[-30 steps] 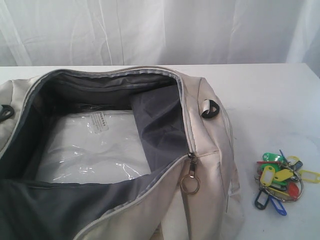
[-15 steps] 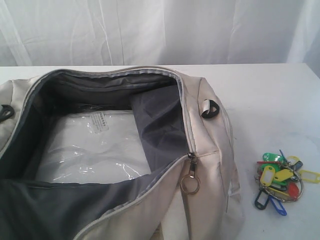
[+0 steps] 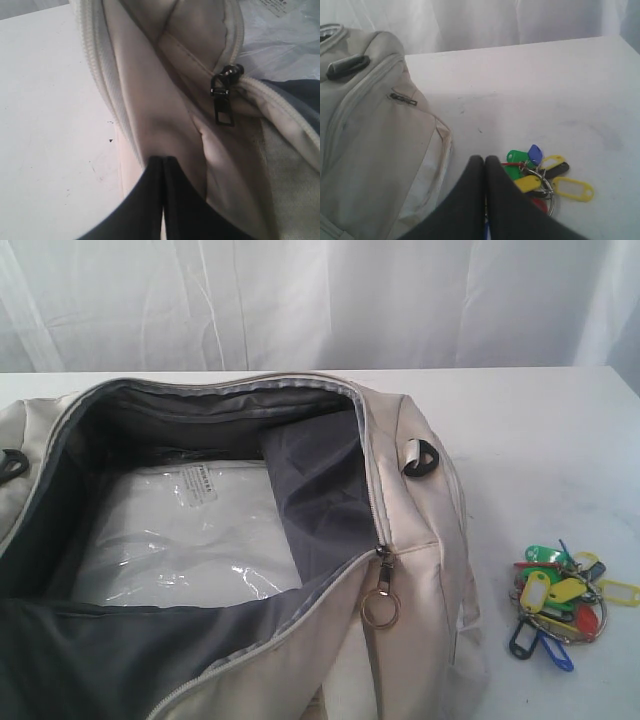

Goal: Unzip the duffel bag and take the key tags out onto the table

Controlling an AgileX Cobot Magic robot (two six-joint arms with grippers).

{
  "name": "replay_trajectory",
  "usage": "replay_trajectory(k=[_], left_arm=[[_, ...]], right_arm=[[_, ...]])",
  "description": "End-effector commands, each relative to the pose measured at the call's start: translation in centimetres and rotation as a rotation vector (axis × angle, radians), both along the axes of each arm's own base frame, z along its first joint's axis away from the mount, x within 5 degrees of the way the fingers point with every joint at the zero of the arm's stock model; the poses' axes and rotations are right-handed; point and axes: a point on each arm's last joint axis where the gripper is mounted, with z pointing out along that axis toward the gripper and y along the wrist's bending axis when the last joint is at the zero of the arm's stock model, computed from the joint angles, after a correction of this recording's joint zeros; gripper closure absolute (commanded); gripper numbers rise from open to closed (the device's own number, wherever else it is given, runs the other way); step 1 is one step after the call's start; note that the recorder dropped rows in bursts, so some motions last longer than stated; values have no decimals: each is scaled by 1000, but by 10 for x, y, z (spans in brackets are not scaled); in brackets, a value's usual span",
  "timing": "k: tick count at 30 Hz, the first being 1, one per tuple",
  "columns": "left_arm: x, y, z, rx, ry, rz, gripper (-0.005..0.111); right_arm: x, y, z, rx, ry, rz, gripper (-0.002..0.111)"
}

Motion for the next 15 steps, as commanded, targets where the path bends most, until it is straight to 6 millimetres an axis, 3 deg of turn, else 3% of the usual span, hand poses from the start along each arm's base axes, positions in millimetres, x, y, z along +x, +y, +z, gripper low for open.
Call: replay_trajectory(k=[1, 5, 15], left_arm=[[-1, 0, -1, -3, -1, -2, 107], [-1, 0, -1, -3, -1, -2, 107], [-1, 0, -1, -3, -1, -2, 107]], right_arm=[[1, 1, -9, -29, -30, 15, 108], [1, 1, -20, -37, -5, 15, 108], [-6, -1, -19, -25, -44, 14, 108]])
